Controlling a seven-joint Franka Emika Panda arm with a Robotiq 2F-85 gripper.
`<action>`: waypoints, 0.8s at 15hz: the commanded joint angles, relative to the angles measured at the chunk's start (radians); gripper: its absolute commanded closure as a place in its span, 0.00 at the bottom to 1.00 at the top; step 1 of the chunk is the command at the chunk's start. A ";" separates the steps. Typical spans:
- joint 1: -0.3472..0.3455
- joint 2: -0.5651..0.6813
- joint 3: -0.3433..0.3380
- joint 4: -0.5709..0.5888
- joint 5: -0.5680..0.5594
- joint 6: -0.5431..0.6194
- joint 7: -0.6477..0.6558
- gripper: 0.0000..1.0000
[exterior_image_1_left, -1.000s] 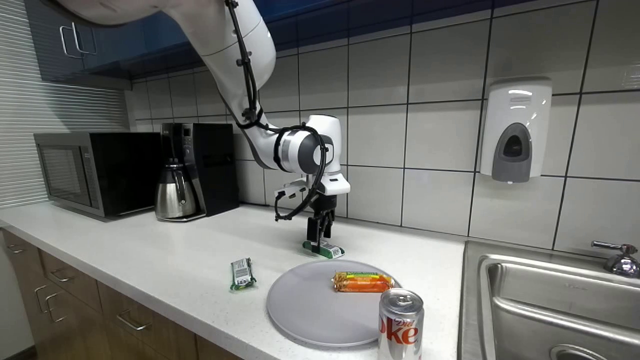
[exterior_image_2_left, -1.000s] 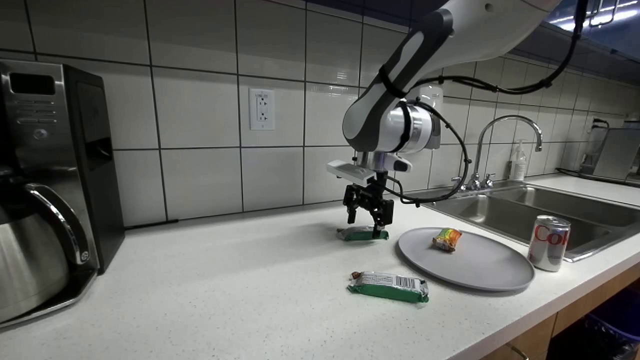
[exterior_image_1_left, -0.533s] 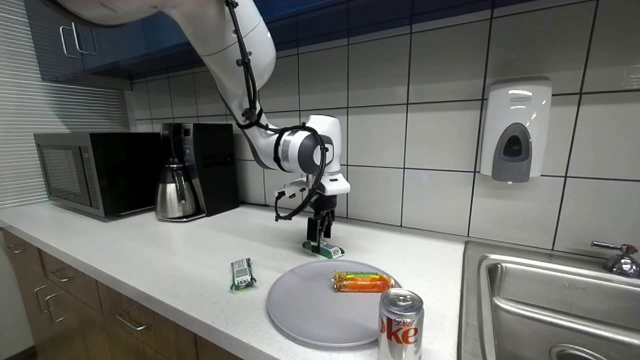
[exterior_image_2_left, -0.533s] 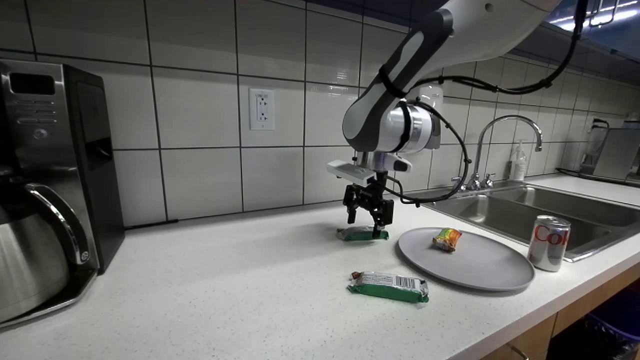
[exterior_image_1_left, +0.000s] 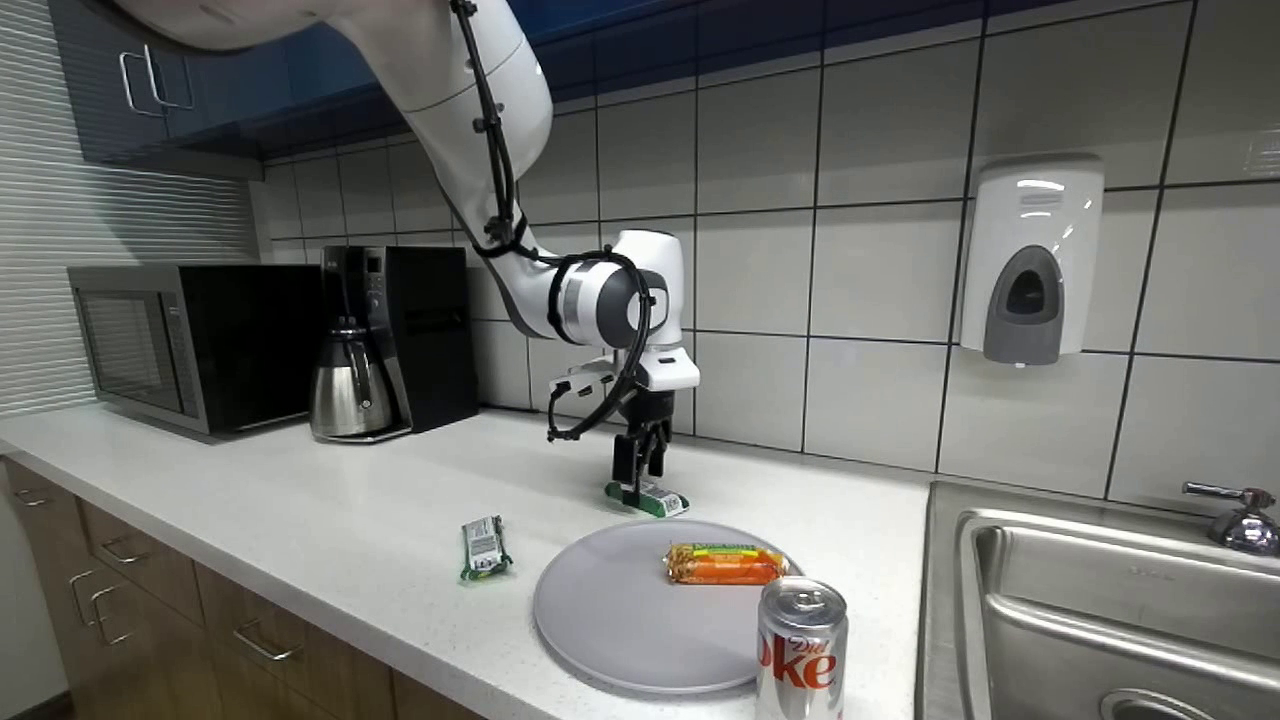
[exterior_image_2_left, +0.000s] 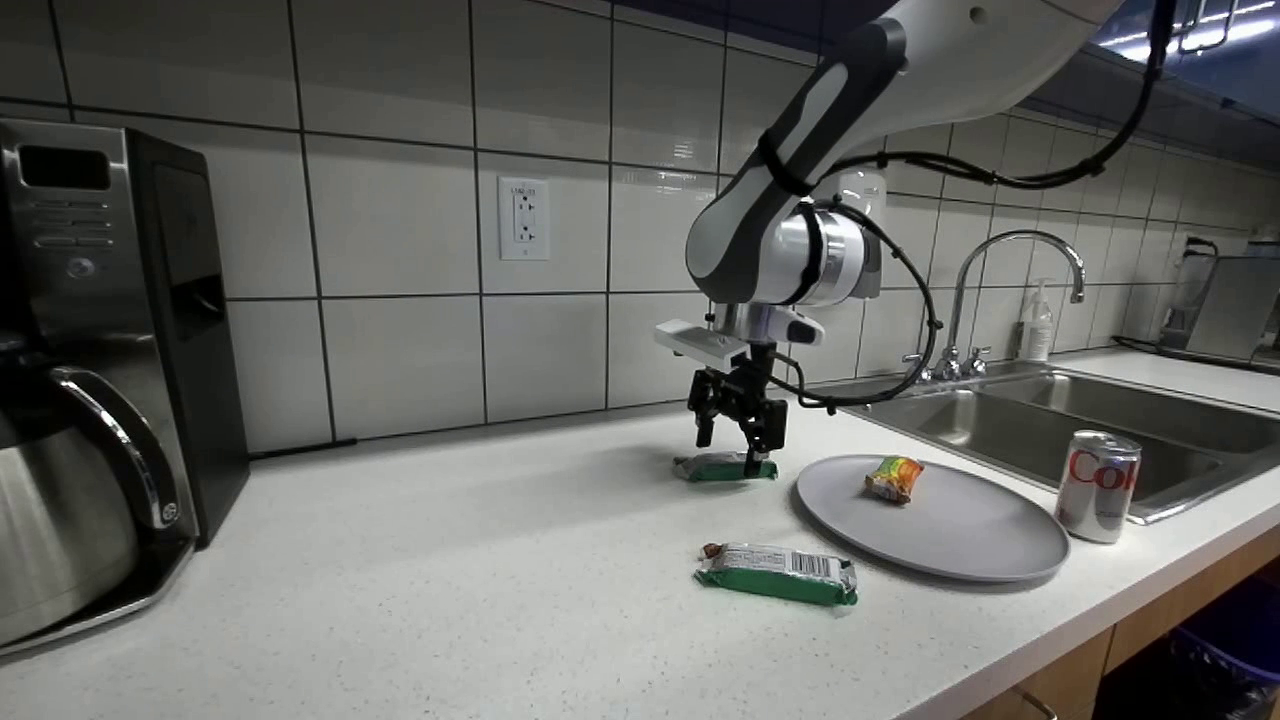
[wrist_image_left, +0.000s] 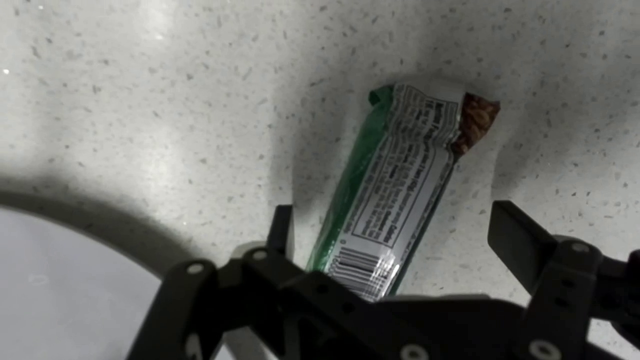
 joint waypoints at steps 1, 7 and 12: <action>-0.008 -0.019 0.005 -0.012 0.007 -0.012 0.052 0.00; 0.003 -0.013 -0.010 -0.007 -0.002 -0.020 0.172 0.00; -0.003 -0.011 -0.002 -0.008 -0.002 -0.017 0.219 0.26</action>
